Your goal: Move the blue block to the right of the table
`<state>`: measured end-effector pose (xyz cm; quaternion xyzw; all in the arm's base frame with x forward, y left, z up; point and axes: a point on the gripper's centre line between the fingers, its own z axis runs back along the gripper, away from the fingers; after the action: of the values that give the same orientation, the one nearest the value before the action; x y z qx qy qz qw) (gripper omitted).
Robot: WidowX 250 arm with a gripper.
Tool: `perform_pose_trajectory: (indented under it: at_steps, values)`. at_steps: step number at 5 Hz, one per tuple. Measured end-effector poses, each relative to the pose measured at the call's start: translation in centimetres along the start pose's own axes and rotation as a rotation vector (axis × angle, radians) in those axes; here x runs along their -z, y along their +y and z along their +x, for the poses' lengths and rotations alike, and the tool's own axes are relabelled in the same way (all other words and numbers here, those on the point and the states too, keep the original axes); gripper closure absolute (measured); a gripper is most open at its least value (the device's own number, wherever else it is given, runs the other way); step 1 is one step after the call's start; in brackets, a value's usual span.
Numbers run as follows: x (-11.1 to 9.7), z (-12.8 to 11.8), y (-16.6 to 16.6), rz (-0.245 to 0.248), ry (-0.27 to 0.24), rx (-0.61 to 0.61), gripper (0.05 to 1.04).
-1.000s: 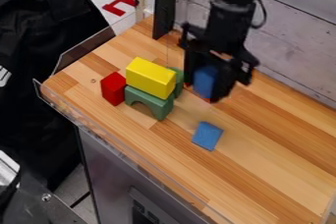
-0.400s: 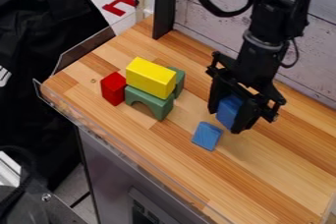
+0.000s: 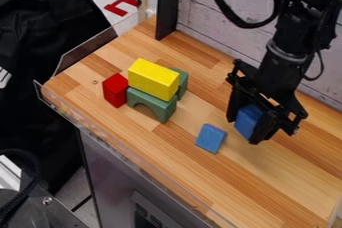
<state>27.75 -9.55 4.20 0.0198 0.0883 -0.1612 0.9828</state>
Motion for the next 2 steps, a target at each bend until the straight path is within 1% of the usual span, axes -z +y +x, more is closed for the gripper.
perform_pose_trajectory:
  at_steps: [1, 2]
  values:
    - [0.0, 0.6, -0.4, -0.023, -0.035, -0.003, 0.493]
    - [1.2, 0.8, -0.7, -0.04, -0.013, -0.006, 0.493]
